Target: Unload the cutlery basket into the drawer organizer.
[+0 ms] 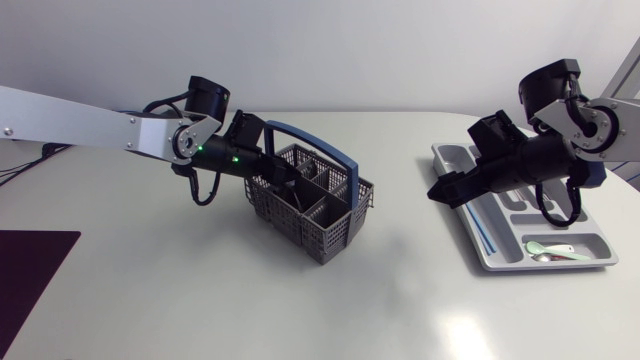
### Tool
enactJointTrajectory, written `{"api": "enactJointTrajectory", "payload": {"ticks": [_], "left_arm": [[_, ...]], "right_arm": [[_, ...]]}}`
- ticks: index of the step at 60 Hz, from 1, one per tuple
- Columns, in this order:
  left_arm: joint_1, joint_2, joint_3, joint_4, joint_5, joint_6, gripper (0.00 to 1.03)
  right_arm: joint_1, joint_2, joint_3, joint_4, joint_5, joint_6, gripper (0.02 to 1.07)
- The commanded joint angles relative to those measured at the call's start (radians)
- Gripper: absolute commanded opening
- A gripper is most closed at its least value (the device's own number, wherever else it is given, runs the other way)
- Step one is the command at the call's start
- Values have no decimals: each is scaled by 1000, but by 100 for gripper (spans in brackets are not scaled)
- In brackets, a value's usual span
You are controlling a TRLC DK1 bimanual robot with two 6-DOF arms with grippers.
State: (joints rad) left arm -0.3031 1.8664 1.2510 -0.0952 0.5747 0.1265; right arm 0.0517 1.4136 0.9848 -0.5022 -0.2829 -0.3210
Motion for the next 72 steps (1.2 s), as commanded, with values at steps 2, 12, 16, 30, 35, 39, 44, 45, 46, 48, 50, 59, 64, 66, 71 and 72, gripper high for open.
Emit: {"api": "enactJointTrajectory", "payload": {"ticks": [2,12,16,30,35,39,44,45,46,48,50,59,64,66,71,72], "left_arm": [[10,2,-4,5,20,-18,60],[12,-16,-19,3,24,-13,55],[12,-26,-27,0,25,-5,55],[22,-58,-59,-37,56,35,55],[25,-73,-67,-47,63,44,53],[30,-81,-67,-63,73,55,49],[32,-85,-68,-80,85,68,47],[32,-87,-67,-90,86,76,47],[32,-87,-67,-94,88,79,47],[32,-88,-65,-106,88,90,47],[30,-88,-65,-118,88,101,47],[19,-95,-59,-186,88,157,47],[18,-96,-51,-219,88,185,47],[18,-98,-48,-235,88,194,47],[18,-99,-28,-273,88,216,45],[18,-99,-24,-282,88,222,44]], "right_arm": [[8,-4,-34,7,7,14,101],[14,-4,-46,16,25,11,101],[16,-4,-49,17,27,11,101],[23,-1,-54,21,36,5,101],[27,-1,-55,24,42,5,101],[28,-1,-57,27,44,5,101],[33,-1,-61,31,53,5,101],[33,-1,-61,31,53,5,101],[33,-1,-61,31,53,5,101],[33,-2,-63,31,53,5,101],[33,-4,-63,31,53,3,101],[33,-7,-71,31,54,-1,101],[33,-8,-75,33,54,-3,101],[34,-8,-77,33,54,-3,101],[34,-7,-80,37,56,-3,101],[34,-7,-81,37,56,-3,101]]}}
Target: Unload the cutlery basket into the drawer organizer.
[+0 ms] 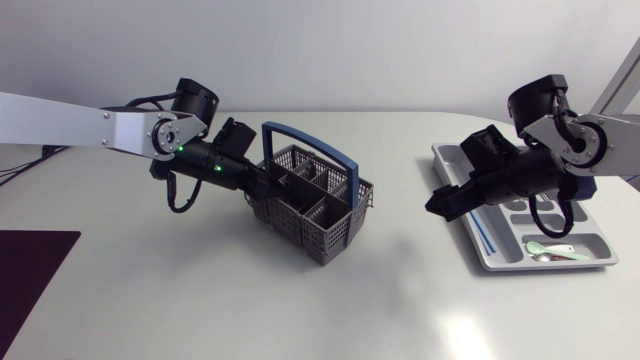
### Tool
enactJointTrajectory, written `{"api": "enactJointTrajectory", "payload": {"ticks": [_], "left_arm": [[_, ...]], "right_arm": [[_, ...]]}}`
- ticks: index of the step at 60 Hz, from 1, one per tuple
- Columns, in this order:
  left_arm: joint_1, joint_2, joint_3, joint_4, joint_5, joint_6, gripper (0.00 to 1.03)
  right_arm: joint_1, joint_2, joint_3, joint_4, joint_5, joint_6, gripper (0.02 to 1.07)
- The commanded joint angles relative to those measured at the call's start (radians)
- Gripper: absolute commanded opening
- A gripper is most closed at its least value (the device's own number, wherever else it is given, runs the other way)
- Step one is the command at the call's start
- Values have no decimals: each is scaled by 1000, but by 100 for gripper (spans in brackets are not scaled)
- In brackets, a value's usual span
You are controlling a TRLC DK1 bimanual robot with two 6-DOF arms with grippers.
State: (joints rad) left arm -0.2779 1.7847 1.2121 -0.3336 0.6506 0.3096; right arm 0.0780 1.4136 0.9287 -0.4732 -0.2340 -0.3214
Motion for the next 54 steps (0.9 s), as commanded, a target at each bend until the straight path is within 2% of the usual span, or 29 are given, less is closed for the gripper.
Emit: {"api": "enactJointTrajectory", "payload": {"ticks": [1,13,28,35,47,54], "left_arm": [[-7,-19,18,-50,12,42,43],[-9,-18,78,-154,11,103,42],[-15,28,202,-303,-2,178,24],[-29,45,221,-335,-25,204,21],[-47,62,222,-377,-51,263,23],[-35,51,216,-370,-111,267,37]], "right_arm": [[8,-7,-27,8,7,-4,101],[16,-5,-33,18,18,-8,102],[17,-7,-45,24,19,-10,102],[17,-10,-51,28,19,-13,102],[17,-13,-57,28,19,-21,102],[17,-13,-65,36,19,-22,102]]}}
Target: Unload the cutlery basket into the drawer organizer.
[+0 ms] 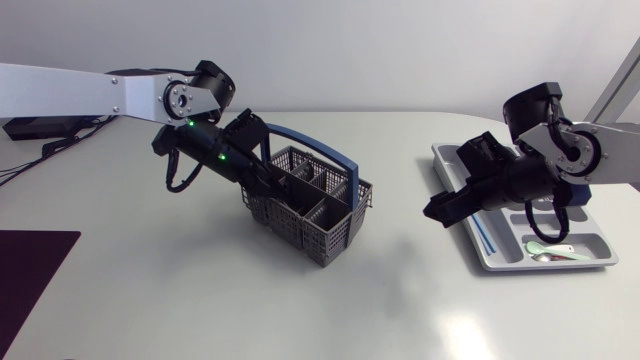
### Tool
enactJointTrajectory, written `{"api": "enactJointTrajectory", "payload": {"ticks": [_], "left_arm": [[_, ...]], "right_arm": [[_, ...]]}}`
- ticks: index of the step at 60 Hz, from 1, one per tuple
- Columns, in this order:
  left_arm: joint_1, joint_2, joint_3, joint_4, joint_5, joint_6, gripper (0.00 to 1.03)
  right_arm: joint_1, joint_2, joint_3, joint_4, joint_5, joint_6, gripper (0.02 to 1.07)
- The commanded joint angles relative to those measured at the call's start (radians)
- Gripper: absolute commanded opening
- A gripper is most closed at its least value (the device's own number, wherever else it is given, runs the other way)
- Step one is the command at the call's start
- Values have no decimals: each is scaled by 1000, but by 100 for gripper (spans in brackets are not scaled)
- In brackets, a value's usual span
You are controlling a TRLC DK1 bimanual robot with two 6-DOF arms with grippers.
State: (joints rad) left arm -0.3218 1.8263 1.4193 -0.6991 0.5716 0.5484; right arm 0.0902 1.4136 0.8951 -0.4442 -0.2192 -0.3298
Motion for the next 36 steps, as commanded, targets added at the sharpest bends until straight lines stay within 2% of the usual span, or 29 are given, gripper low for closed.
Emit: {"api": "enactJointTrajectory", "payload": {"ticks": [1,5,10,17,21,29,36], "left_arm": [[10,8,6,-5,-41,28,40],[17,-10,-20,29,-76,16,47],[15,-38,-65,110,-141,-30,49],[15,-50,-74,150,-203,-79,49],[15,-50,-68,150,-228,-90,53],[23,-42,-48,144,-248,-122,53],[26,13,13,55,-259,-128,53]], "right_arm": [[5,-13,-33,9,4,-14,102],[5,-10,-36,13,4,-14,102],[6,-4,-38,18,4,-14,102],[13,-2,-35,19,4,-11,102],[13,-5,-35,19,6,-9,102],[13,-8,-39,19,11,-11,102],[13,-10,-39,19,12,-9,102]]}}
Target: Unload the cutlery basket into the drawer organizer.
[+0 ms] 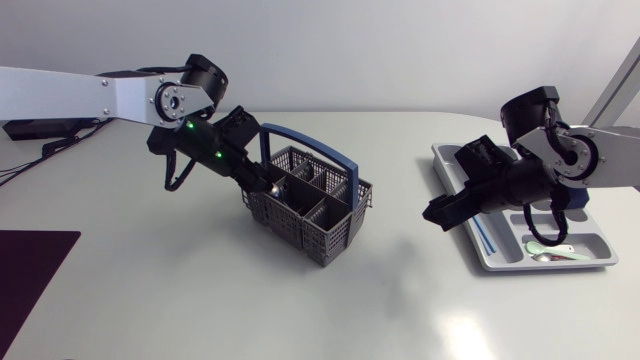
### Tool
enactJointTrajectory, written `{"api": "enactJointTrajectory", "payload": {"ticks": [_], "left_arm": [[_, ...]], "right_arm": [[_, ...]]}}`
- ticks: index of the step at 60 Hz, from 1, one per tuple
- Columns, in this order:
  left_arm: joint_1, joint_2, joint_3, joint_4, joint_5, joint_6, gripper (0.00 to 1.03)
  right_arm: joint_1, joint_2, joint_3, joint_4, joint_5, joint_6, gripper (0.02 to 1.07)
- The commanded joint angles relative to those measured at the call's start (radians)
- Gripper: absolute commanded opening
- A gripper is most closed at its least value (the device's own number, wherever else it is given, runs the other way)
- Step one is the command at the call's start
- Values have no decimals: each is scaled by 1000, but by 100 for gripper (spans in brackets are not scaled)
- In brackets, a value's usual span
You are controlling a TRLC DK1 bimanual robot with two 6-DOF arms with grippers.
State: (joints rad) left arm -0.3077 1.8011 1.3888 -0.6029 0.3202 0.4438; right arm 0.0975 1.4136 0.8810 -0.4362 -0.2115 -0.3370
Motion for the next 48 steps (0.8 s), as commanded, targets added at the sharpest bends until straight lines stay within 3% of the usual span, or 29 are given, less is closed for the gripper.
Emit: {"api": "enactJointTrajectory", "payload": {"ticks": [1,12,25,48], "left_arm": [[12,41,49,-47,-7,-24,53],[15,89,107,-113,-1,-24,53],[32,124,168,-184,132,-19,52],[30,130,196,-259,187,-7,36]], "right_arm": [[5,-10,-25,11,4,-2,102],[13,-10,-20,10,8,0,102],[8,-8,-22,10,9,-7,102],[-4,-10,-28,10,9,-19,102]]}}
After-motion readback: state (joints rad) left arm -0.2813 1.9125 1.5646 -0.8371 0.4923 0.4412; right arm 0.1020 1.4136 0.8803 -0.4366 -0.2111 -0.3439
